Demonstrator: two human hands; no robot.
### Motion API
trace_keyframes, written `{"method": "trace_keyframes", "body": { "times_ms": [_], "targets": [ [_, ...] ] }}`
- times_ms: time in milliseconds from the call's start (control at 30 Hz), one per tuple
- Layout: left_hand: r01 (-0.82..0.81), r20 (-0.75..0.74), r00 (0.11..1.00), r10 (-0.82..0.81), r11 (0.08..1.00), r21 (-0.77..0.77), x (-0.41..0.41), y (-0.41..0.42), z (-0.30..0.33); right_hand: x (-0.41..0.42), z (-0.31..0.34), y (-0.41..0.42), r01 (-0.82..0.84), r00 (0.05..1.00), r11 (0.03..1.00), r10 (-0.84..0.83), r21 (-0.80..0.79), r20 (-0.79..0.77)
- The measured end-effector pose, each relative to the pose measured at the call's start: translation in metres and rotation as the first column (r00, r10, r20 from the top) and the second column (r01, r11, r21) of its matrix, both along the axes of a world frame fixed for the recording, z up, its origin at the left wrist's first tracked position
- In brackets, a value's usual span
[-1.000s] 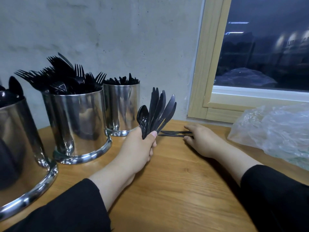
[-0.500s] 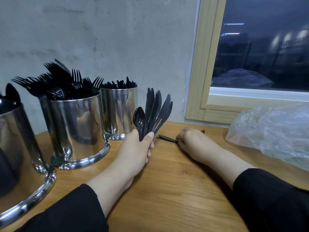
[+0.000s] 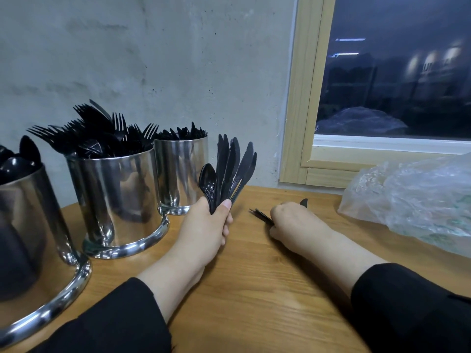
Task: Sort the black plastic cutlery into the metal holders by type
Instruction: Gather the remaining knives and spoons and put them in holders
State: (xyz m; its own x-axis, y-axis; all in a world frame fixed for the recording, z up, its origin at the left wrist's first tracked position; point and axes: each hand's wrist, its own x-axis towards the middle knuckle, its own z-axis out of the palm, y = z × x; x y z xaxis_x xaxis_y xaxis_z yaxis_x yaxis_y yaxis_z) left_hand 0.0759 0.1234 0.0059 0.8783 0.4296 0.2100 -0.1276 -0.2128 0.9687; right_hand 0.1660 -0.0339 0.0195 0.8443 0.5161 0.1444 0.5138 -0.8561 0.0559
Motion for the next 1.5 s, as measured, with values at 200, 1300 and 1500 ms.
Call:
{"method": "trace_keyframes", "body": {
  "times_ms": [200, 1300, 1500],
  "targets": [
    [0.015, 0.003, 1.0, -0.015, 1.0, -0.017, -0.001, 0.0, 0.0, 0.004, -0.001, -0.004, 0.041, 0.999, 0.998, -0.041, 0.054, 0.009],
    [0.182, 0.063, 0.982, -0.176, 0.978, -0.101, 0.004, -0.03, -0.007, -0.034, -0.025, 0.034, 0.465, 0.82, -0.266, 0.488, 0.844, -0.298],
    [0.245, 0.086, 0.969, -0.231, 0.944, -0.219, -0.002, -0.033, -0.006, -0.036, -0.022, 0.032, 0.459, 0.821, -0.2, 0.467, 0.866, -0.328]
  ]
}}
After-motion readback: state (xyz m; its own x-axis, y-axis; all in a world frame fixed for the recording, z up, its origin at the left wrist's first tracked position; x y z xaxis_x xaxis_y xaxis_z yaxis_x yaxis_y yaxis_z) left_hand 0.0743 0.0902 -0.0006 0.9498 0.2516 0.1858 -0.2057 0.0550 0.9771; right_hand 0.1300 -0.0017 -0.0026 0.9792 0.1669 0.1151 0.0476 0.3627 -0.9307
